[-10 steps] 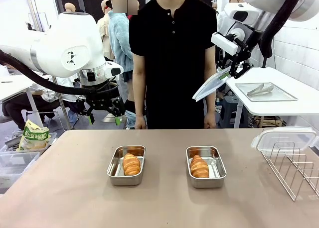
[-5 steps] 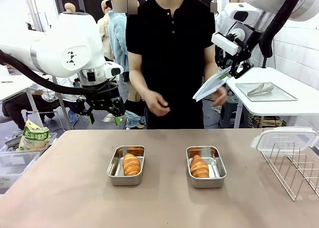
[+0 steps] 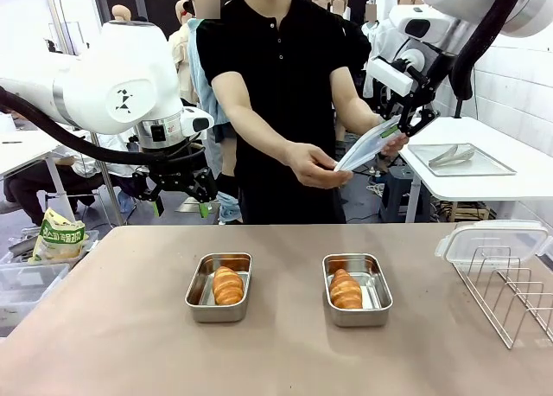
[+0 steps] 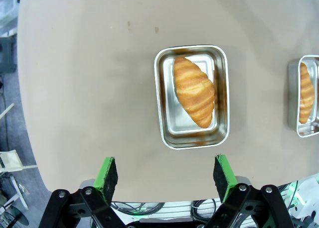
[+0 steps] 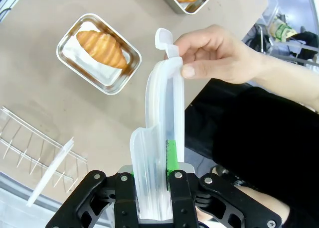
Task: Place the bread in airtight containers.
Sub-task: Release when the human grabs the Airtight Container lid.
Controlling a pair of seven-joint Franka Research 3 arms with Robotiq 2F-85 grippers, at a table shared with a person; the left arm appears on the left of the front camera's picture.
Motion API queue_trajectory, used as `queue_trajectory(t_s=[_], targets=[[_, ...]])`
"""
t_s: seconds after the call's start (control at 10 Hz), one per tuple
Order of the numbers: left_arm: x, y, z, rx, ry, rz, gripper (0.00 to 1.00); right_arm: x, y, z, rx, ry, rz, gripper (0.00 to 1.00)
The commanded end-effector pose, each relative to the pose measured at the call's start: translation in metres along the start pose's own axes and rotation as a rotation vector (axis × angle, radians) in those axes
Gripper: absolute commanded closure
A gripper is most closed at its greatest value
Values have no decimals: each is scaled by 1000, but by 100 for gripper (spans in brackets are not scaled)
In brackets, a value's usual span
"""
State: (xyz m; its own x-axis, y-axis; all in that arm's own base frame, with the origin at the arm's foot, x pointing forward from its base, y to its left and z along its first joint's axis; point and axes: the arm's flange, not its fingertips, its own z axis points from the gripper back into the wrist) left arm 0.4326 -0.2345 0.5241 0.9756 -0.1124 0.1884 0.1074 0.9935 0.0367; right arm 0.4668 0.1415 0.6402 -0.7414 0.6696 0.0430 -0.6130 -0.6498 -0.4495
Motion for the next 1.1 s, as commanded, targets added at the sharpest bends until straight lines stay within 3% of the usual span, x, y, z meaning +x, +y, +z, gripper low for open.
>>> queue_trajectory(t_s=[0.0,0.9,1.0], targets=[[-1,2,2,-1,-2,1,0,0,0,0,-13,-17,4,100],[-1,2,2,-1,-2,1,0,0,0,0,2,-2,0,100],[-1,2,2,-1,-2,1,0,2,0,1,11,5,1,81]])
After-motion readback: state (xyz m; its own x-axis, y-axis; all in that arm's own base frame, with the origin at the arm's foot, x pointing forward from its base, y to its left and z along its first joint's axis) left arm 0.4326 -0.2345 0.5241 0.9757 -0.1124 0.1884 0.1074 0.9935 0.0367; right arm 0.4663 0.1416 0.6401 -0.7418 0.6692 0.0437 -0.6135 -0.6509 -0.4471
